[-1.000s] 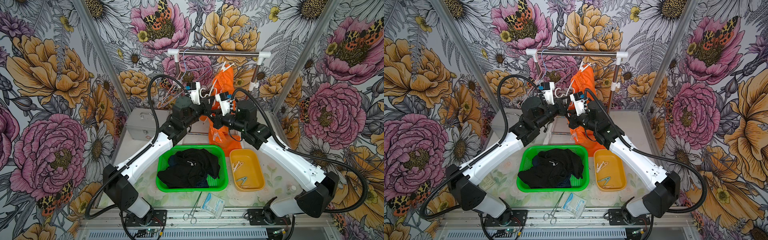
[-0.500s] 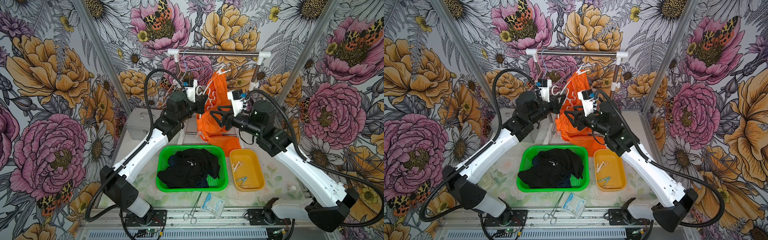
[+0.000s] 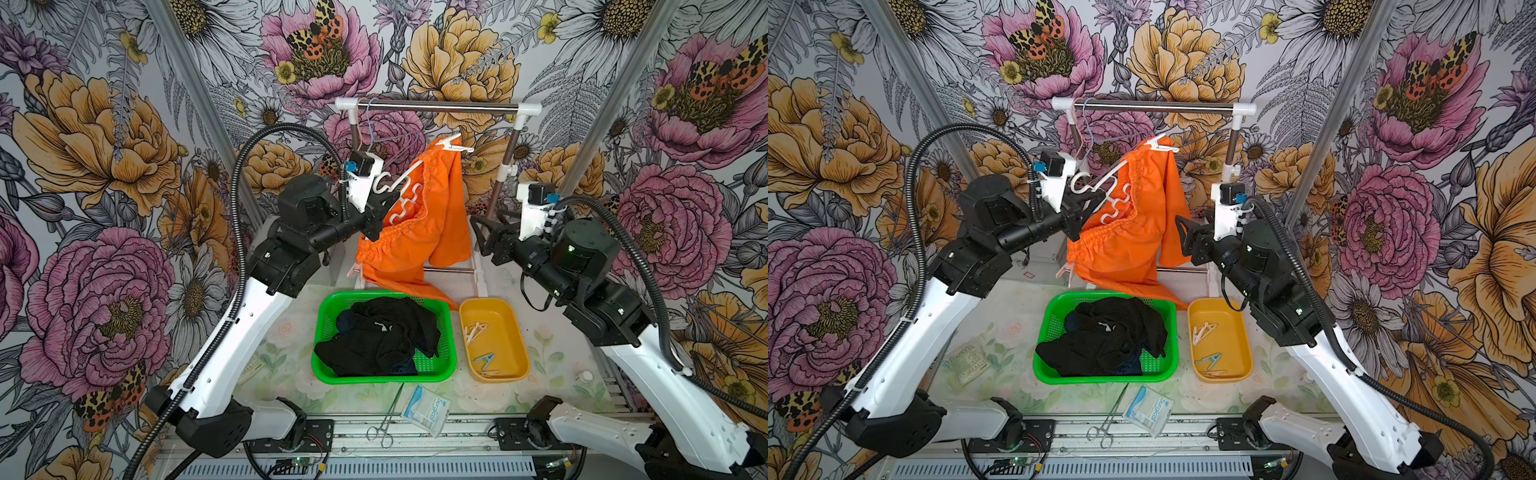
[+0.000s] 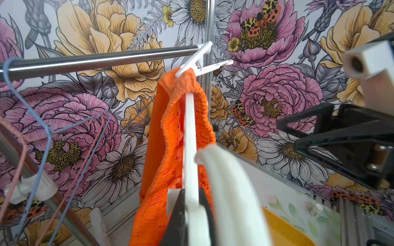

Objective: Remove the clothespins securing shorts to the hanger
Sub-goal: Pick up the hanger from the clothesline, then adjust the shorts in the basket.

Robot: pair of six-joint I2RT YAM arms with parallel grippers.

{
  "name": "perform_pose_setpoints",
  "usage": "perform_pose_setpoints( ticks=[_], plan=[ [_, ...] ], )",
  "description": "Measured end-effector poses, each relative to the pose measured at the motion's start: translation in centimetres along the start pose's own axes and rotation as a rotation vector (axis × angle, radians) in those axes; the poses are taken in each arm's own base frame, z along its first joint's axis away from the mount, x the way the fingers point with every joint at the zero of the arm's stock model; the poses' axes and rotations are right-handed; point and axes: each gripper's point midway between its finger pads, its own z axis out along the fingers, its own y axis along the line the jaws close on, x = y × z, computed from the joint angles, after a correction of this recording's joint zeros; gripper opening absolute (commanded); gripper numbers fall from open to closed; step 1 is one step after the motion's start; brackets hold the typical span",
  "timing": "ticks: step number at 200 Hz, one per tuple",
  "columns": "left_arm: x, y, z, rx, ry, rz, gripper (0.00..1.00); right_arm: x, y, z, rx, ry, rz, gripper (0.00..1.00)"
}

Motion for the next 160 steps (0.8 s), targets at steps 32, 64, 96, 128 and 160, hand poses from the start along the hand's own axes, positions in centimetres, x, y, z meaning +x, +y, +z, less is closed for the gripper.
perform_pose_setpoints(
  ticks=[32,64,96,128,160],
  plan=[
    [-3.2,-1.3,-4.0,0.010,-0.063,0.073,0.00,1.3,-2.5,-1.0,0.123,0.007,-0.005,0.69],
    [-5.4,-2.3,-7.6,0.008,-0.117,0.119,0.00,1.7,-3.8,-1.7,0.192,0.000,0.005,0.70],
    [-6.0,-3.5,-10.8,0.016,-0.137,0.128,0.00,1.8,-4.4,-2.0,0.219,-0.006,0.016,0.70],
    [-5.9,-4.4,-13.3,0.023,-0.145,0.131,0.00,2.4,-4.2,-1.5,0.211,0.012,0.030,0.68],
    [-5.5,-4.7,-15.3,0.010,-0.138,0.128,0.00,3.8,-3.7,-0.5,0.186,0.052,0.043,0.67]
  ],
)
